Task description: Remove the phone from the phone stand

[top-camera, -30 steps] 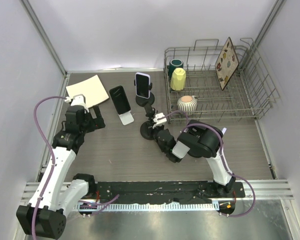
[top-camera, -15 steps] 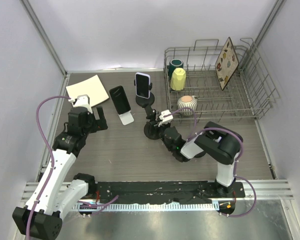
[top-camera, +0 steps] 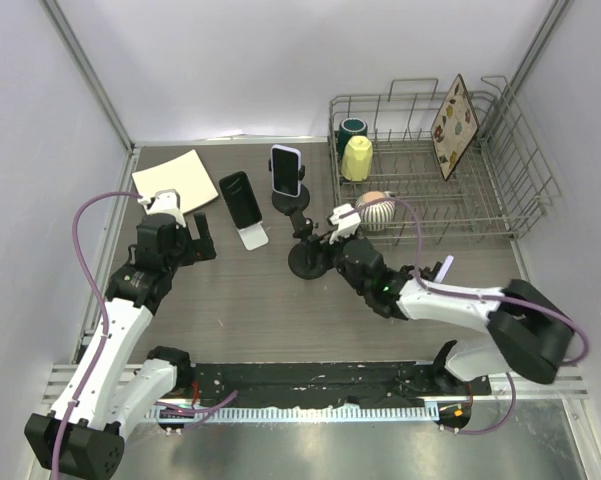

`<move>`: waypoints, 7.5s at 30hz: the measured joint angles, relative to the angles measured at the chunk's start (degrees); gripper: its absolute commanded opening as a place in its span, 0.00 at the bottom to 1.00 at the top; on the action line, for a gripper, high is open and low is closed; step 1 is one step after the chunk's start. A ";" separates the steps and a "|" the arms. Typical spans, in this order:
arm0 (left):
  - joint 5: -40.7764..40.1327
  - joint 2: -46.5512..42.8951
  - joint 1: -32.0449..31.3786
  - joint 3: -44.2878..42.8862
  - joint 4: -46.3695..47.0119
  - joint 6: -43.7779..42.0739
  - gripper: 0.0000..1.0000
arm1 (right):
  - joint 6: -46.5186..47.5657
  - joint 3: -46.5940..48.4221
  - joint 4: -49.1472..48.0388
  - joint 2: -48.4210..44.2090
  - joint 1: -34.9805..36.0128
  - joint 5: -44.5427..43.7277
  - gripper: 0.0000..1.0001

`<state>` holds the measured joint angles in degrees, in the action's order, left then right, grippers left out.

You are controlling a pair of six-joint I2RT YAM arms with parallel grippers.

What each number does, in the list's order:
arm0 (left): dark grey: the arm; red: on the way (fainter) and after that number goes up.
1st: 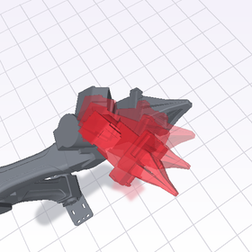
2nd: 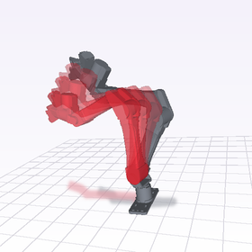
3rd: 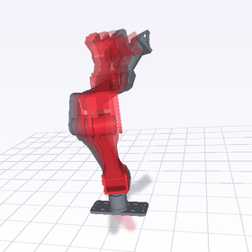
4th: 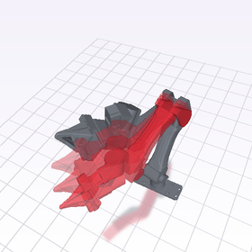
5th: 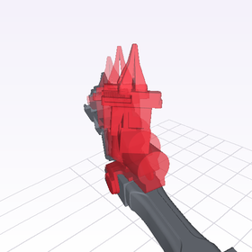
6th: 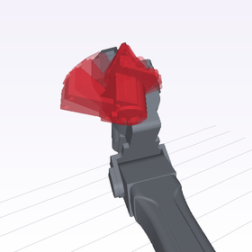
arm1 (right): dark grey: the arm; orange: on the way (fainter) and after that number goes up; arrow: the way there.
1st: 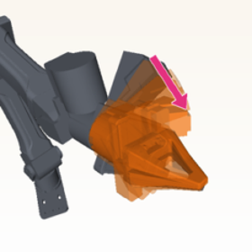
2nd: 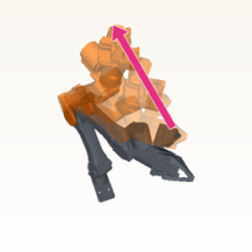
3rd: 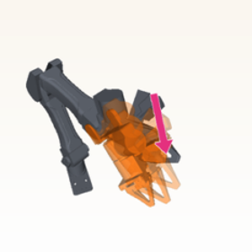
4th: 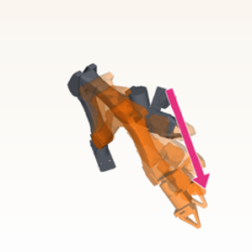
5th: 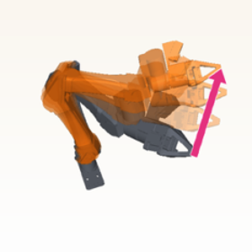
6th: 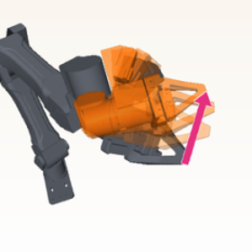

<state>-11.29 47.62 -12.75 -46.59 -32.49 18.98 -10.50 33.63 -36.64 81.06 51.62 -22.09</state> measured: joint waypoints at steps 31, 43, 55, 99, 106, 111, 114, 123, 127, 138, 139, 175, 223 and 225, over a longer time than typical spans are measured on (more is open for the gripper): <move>0.33 1.66 -2.54 -0.20 -0.87 -1.07 1.00 | -11.72 52.41 97.04 -14.95 -7.61 -6.45 0.97; -1.49 1.38 -5.51 -0.22 -1.73 -1.55 1.00 | -14.56 53.99 112.63 -11.96 -29.86 -1.51 0.89; -4.22 0.57 -9.16 -0.22 -2.08 -2.71 1.00 | -20.20 47.98 113.63 -15.98 -31.01 4.44 0.64; -2.54 -1.36 -10.49 -0.22 -2.01 -2.99 1.00 | -3.54 51.87 111.40 -10.51 -31.58 10.36 0.66; -2.40 -1.40 -10.49 -0.22 -2.03 -2.99 1.00 | -1.18 50.16 107.27 -8.07 -30.64 22.01 0.63; -2.14 -1.40 -10.49 -0.22 -2.03 -2.99 1.00 | 0.09 46.45 107.43 -4.83 -29.53 24.55 0.62; -2.10 -1.40 -10.51 -0.22 -2.01 -2.99 1.00 | 0.13 45.09 107.45 -4.17 -29.49 24.74 0.61; -1.97 -1.44 -10.64 -0.22 -2.01 -3.02 1.00 | -0.39 42.95 107.23 -2.64 -29.49 24.79 0.54; -1.95 -1.66 -10.78 -0.22 -2.01 -3.02 1.00 | -0.83 40.92 107.32 -2.54 -28.98 24.79 0.47; -1.53 -1.68 -10.82 -0.22 -2.01 -3.06 1.00 | -3.23 39.41 108.04 -2.58 -24.57 23.50 0.01; -1.55 -1.73 -10.82 -0.22 -2.01 -3.08 1.00 | -3.52 39.60 108.21 -2.54 -23.17 23.21 0.01; -8.72 -9.18 -10.82 -0.20 -2.05 -2.89 1.00 | -5.70 91.54 105.20 41.81 4.98 19.65 0.26; 8.33 12.83 -31.95 -20.17 -2.93 2.58 1.00 | -2.71 29.29 54.80 -15.58 -8.81 -5.55 1.00; 6.34 15.72 -34.77 -22.14 -3.82 2.14 1.00 | -2.19 24.09 50.58 -19.41 -9.18 -5.79 1.00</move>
<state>-4.95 63.33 -47.53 -68.73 -36.32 21.12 -12.69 57.71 13.93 61.65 42.44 -27.88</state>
